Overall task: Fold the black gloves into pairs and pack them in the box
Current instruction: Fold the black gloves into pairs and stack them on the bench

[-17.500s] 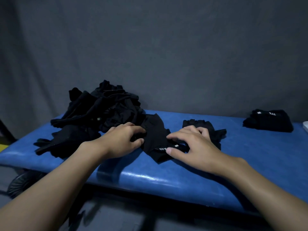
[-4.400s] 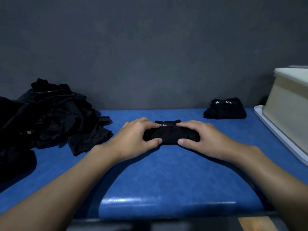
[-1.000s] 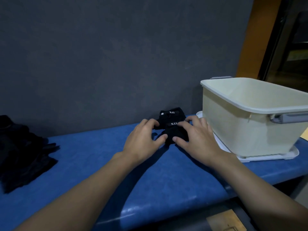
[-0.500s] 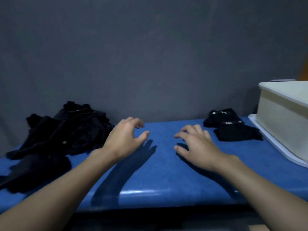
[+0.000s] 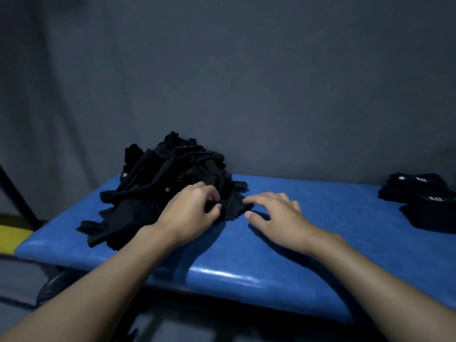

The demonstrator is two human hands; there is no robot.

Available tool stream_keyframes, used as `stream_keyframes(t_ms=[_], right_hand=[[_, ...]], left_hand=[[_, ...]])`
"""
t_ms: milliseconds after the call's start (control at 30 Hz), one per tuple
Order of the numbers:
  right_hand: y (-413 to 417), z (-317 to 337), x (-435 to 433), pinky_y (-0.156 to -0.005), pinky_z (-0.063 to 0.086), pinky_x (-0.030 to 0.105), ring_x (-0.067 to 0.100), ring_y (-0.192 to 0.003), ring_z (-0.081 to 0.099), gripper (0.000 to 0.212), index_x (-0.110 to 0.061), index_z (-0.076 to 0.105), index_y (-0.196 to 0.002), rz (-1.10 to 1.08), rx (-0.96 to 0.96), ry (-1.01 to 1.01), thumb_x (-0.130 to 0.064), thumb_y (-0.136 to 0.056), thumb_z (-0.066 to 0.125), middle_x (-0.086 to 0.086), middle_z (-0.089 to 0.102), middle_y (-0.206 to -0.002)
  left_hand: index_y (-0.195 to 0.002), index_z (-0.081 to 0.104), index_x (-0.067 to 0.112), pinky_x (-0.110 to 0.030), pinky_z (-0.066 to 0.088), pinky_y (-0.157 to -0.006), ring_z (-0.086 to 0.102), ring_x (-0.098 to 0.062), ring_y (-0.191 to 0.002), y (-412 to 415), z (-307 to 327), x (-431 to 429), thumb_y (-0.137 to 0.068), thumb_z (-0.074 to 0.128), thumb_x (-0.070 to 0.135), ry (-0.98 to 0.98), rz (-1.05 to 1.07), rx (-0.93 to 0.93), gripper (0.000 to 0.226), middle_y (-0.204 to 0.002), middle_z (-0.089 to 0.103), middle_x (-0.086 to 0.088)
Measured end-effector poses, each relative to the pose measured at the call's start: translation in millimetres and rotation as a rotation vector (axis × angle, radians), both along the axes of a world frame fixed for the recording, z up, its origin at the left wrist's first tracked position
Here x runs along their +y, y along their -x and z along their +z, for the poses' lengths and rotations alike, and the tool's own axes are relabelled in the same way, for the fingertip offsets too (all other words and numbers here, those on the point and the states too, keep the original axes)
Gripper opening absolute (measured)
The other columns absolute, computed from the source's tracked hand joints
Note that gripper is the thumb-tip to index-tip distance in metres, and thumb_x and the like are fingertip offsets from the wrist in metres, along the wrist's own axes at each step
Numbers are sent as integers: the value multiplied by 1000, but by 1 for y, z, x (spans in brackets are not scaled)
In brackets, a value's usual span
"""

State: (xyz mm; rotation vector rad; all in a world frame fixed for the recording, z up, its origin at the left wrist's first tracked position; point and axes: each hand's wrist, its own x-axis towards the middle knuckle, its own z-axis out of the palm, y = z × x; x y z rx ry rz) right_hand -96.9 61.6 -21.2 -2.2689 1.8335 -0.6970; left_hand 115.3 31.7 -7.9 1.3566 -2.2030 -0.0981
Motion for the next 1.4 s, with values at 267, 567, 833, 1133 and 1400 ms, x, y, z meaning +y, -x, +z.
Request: stream_keyframes(t_ms=[267, 567, 833, 1133, 1400], right_hand=[[-6, -9, -23, -97, 17, 33, 8, -129, 31, 39, -31, 57, -129, 24, 15, -28, -50, -97, 46, -17, 52, -131], [10, -2, -17, -107, 34, 40, 10, -106, 56, 24, -33, 70, -92, -24, -202, -33, -40, -98, 49, -15, 62, -104], [53, 7, 7, -69, 47, 23, 8, -76, 62, 12, -24, 67, -78, -168, -413, 84, -32, -83, 75, -10, 67, -76], [98, 4, 26, -41, 32, 14, 5, -37, 38, 15, -16, 58, -95, -307, -426, 41, -2, -89, 58, -2, 47, -55], [119, 5, 31, -67, 36, 15, 8, -77, 51, 20, -15, 63, -104, -394, -327, 95, -3, -93, 52, -1, 55, -111]], left_hand=[[-110, 66, 25, -40, 49, -88, 58, -20, -101, 6, -2, 0, -92, 56, 32, -62, -41, -146, 22, -102, 61, 4], [-107, 67, 28, -35, 51, -82, 58, -8, -83, 15, 2, 4, -92, 58, 30, -125, -89, -81, 17, -87, 65, 13], [-120, 64, 31, -34, 35, -96, 42, -16, -109, 40, 6, 2, -96, 51, 37, 116, -72, -196, 28, -115, 50, 10], [-90, 60, 23, -34, 35, -80, 44, -20, -93, 86, 6, 10, -87, 48, 40, 286, -81, -141, 21, -96, 45, 6], [-126, 58, 36, -38, 21, -103, 50, -14, -110, 118, -4, 15, -90, 22, 56, 217, -207, -313, 55, -110, 56, 12]])
